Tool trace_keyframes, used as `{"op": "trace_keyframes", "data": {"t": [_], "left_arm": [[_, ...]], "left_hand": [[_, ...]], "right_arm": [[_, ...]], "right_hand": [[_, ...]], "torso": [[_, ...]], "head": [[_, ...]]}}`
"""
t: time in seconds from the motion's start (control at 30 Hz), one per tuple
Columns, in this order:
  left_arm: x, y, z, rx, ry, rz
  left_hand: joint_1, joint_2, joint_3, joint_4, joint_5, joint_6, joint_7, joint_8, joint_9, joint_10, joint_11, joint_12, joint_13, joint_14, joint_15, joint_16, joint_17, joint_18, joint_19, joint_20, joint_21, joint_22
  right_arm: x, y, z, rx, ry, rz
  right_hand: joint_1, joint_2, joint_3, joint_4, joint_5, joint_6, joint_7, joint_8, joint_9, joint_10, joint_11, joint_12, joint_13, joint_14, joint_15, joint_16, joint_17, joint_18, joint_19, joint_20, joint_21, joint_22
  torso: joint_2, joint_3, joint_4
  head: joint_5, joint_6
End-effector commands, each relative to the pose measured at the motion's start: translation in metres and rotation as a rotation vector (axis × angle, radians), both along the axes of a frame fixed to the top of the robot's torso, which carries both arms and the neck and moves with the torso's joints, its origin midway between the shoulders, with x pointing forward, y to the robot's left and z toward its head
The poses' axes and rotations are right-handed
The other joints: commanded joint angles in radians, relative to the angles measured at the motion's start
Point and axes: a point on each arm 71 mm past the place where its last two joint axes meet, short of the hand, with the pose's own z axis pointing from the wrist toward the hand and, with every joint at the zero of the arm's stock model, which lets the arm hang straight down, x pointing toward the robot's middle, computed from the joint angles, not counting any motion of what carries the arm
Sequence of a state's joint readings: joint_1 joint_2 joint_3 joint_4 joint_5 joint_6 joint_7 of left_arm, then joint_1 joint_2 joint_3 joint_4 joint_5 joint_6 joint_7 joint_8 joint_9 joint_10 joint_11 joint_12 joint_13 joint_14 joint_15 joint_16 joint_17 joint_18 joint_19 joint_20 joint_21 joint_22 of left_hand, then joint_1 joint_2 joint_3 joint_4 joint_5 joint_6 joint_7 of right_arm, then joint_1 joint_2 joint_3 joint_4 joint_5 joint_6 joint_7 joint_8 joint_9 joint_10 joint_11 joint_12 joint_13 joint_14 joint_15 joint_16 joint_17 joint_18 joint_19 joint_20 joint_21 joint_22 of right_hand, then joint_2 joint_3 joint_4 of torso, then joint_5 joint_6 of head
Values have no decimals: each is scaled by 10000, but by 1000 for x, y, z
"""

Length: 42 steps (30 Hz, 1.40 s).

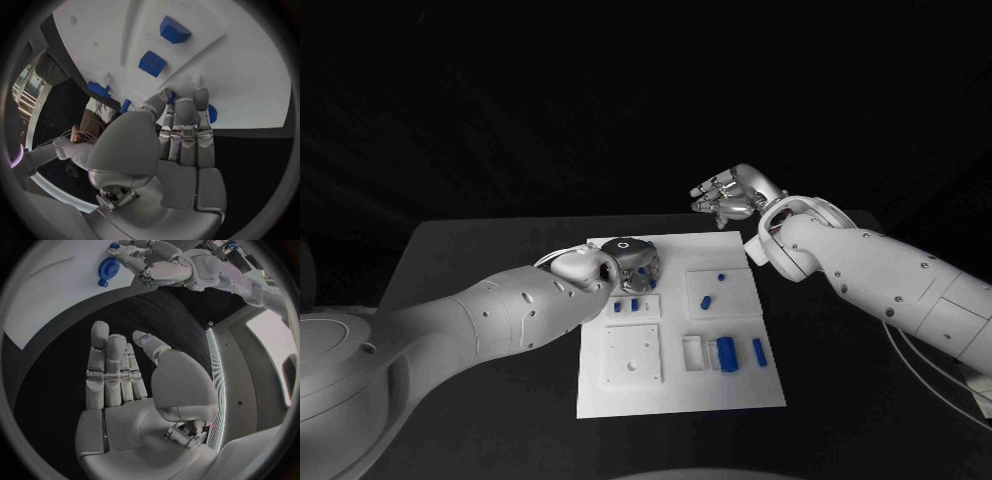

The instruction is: Assemble the parts on the task board

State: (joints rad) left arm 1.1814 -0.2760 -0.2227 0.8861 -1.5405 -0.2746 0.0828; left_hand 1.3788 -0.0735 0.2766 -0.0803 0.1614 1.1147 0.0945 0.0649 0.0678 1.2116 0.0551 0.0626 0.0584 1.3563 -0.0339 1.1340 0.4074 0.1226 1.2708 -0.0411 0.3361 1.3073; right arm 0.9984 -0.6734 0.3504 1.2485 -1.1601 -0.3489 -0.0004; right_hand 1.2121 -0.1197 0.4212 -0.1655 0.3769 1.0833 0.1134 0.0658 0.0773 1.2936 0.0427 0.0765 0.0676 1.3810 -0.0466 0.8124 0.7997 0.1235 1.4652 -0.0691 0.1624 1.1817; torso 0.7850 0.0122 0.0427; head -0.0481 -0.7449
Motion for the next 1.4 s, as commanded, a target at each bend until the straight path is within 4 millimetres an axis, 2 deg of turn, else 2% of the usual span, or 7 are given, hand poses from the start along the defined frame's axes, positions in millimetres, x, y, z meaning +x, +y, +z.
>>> {"op": "trace_keyframes", "data": {"t": [0.03,0.17,0.37,0.53,0.67,0.87,1.4], "left_arm": [[-4,-4,-4,6,356,-193],[-4,-4,-4,-40,376,-207],[-5,-5,-5,-9,457,-210],[-5,-4,-5,1,469,-191],[-4,-3,-4,-47,362,-106],[-1,2,-2,-367,295,472],[5,18,13,-1849,586,1438]], "left_hand": [[1,106,10,29,-1,67,4,-19,-16,62,-5,-43,6,78,0,49,18,-153,13,-47,45,206],[-26,51,-2,23,-22,-208,-3,-40,-34,47,-4,-43,6,113,5,70,32,-151,18,-43,66,203],[-25,59,24,20,-10,-88,5,-23,-15,92,-13,-42,6,138,-3,87,49,-146,22,-46,93,202],[-3,174,39,19,8,169,-17,-9,-2,280,-73,-37,9,177,-36,97,62,-152,18,-58,126,205],[93,396,-24,-10,36,663,-56,1,35,763,-178,-39,15,270,-74,122,74,-148,83,-90,195,211],[157,651,-297,-136,52,894,-86,-17,25,954,-224,-39,16,325,-106,97,84,-187,111,-158,279,201],[122,704,-380,-289,143,860,-74,-24,11,920,-211,-41,15,347,-117,57,86,-209,108,-190,346,201]], "right_arm": [[0,2,0,9,-33,139],[0,2,0,8,-30,137],[0,2,0,4,-27,136],[0,2,0,5,-23,138],[0,2,0,7,-23,140],[0,2,0,7,-25,141],[0,0,0,-28,-27,99]], "right_hand": [[-80,19,40,0,56,65,14,-19,10,-12,27,-60,-11,-9,28,36,-13,139,351,43,47,-10],[-78,15,47,-7,82,70,13,-21,8,-7,26,-60,-11,-10,27,39,-19,137,349,42,52,-11],[-80,14,54,-12,108,71,15,-22,7,-9,27,-63,-11,-14,28,42,-23,136,347,41,56,-11],[-84,13,58,-17,129,77,16,-22,6,-5,26,-61,-10,-13,26,48,-28,136,344,40,59,-12],[-86,15,63,-19,152,82,14,-21,6,-9,28,-64,-11,-17,26,49,-31,136,343,39,61,-11],[-86,20,69,-23,174,91,12,-20,7,-1,25,-60,-10,-19,24,54,-38,136,342,38,66,-10],[-90,37,76,-30,216,115,4,-21,8,19,16,-58,-9,-11,17,69,-43,136,347,32,80,-7]], "torso": [[-6,4,6],[-9,5,3],[-6,3,4],[-2,0,11],[-5,0,6],[-4,-9,3],[-18,-19,49]], "head": [[-3,-3],[-5,-2],[-14,-5],[-14,6],[-10,12],[-8,22],[-12,72]]}}
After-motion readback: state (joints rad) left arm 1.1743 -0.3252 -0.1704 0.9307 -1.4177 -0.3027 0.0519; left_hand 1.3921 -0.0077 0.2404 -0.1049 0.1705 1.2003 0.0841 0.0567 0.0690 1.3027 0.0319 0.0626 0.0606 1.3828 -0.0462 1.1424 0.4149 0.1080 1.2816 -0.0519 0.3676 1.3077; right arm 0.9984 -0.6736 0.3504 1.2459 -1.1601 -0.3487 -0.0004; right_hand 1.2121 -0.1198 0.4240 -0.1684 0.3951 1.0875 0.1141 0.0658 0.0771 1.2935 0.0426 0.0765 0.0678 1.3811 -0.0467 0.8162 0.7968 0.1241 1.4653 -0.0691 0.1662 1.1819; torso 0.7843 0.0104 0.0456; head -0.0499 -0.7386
